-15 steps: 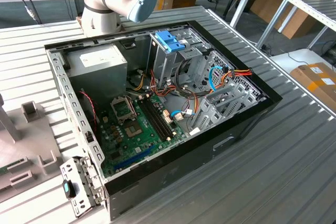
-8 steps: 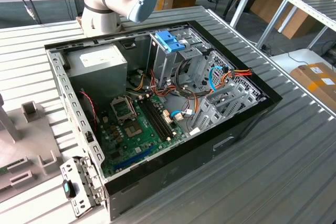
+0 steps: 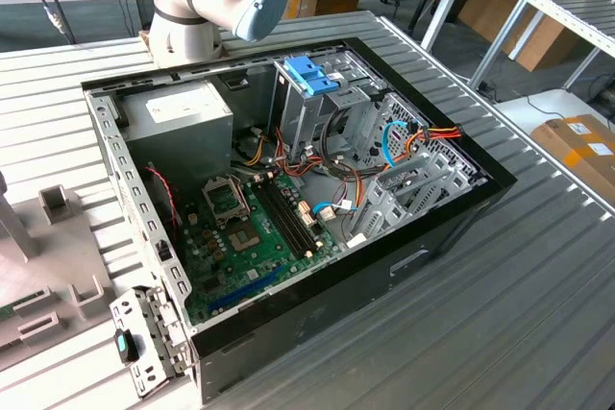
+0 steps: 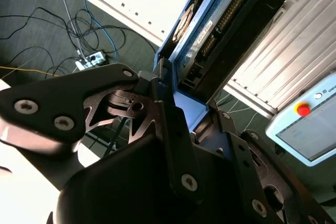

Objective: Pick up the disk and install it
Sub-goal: 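Pick up the disk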

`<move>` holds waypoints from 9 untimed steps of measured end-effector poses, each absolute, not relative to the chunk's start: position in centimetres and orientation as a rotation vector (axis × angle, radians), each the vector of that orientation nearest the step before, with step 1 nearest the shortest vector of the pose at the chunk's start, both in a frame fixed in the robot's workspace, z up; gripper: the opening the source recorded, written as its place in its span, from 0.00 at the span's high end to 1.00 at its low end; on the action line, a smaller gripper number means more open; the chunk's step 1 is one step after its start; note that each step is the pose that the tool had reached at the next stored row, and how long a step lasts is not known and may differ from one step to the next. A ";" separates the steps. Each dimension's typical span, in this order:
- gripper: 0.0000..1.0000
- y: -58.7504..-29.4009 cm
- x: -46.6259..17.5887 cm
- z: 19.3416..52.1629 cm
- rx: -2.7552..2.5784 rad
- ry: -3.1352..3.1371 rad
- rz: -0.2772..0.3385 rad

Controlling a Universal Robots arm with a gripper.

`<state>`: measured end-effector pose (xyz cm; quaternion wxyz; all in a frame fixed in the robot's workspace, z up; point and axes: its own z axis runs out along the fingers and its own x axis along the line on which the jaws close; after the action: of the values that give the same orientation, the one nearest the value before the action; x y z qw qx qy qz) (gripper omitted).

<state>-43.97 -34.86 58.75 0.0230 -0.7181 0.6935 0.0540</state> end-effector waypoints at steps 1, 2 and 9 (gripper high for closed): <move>0.63 -34.9 -44.0 58.9 -2.223 2.147 0.168; 0.63 -34.9 -44.0 59.1 -2.223 2.147 0.168; 0.63 -34.9 -44.0 59.8 -2.222 2.145 0.171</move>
<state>-43.96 -34.89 59.80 0.0242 -0.7181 0.6934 0.0551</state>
